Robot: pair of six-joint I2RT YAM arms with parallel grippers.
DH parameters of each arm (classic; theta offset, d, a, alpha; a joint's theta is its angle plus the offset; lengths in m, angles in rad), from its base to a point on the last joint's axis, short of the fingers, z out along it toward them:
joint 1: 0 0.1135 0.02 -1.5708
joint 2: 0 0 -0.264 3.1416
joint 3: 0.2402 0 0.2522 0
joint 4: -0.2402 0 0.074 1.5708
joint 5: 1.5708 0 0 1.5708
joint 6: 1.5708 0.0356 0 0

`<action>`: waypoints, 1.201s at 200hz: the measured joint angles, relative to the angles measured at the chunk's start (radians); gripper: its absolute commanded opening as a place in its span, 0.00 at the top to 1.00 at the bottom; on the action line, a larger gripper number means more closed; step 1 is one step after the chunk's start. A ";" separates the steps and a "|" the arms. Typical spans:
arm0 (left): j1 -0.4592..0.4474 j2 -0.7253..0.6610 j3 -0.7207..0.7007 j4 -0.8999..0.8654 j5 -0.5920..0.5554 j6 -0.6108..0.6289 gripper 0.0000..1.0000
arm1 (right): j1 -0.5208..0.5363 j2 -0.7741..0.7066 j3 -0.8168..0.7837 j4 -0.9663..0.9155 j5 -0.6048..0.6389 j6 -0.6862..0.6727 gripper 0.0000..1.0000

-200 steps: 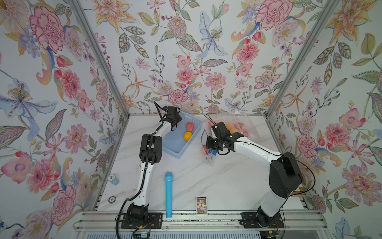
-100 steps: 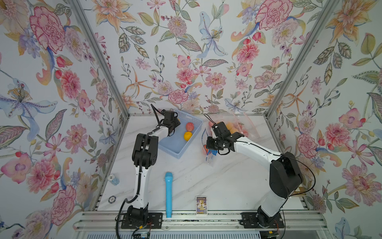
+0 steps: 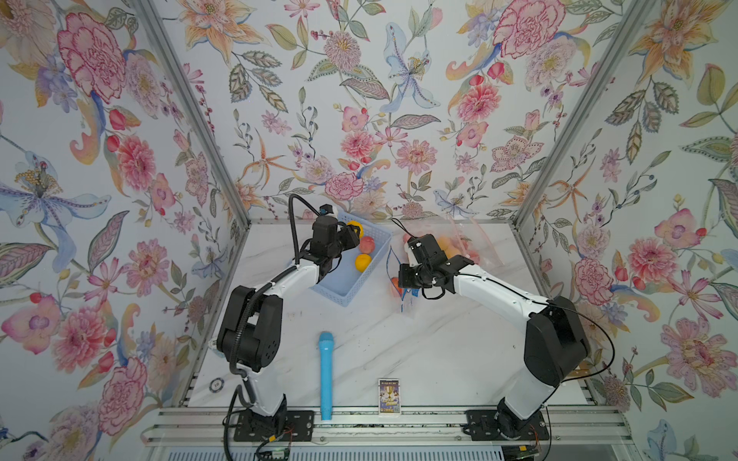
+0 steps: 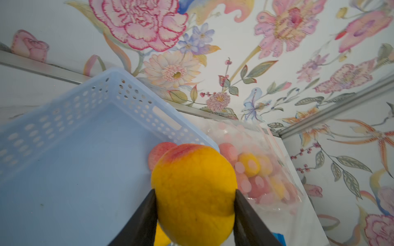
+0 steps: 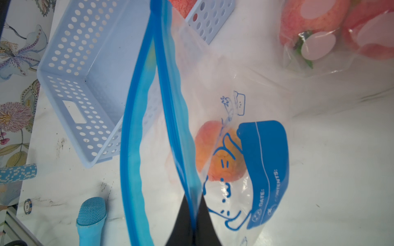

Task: Place the peach in a zip-top bag and seal the zipper
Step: Place the peach in the zipper food storage bag.

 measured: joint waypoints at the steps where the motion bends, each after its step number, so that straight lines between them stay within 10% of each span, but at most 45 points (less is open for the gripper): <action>1: -0.002 -0.003 -0.002 -0.001 0.001 0.001 0.49 | 0.001 0.000 0.000 0.000 0.000 -0.003 1.00; 100: -0.195 -0.272 -0.192 -0.035 0.112 0.036 0.49 | 0.037 -0.014 0.002 0.003 0.007 -0.074 1.00; 240: -0.225 -0.272 -0.256 -0.172 0.058 0.067 0.47 | 0.050 -0.014 0.029 0.006 0.023 -0.077 1.00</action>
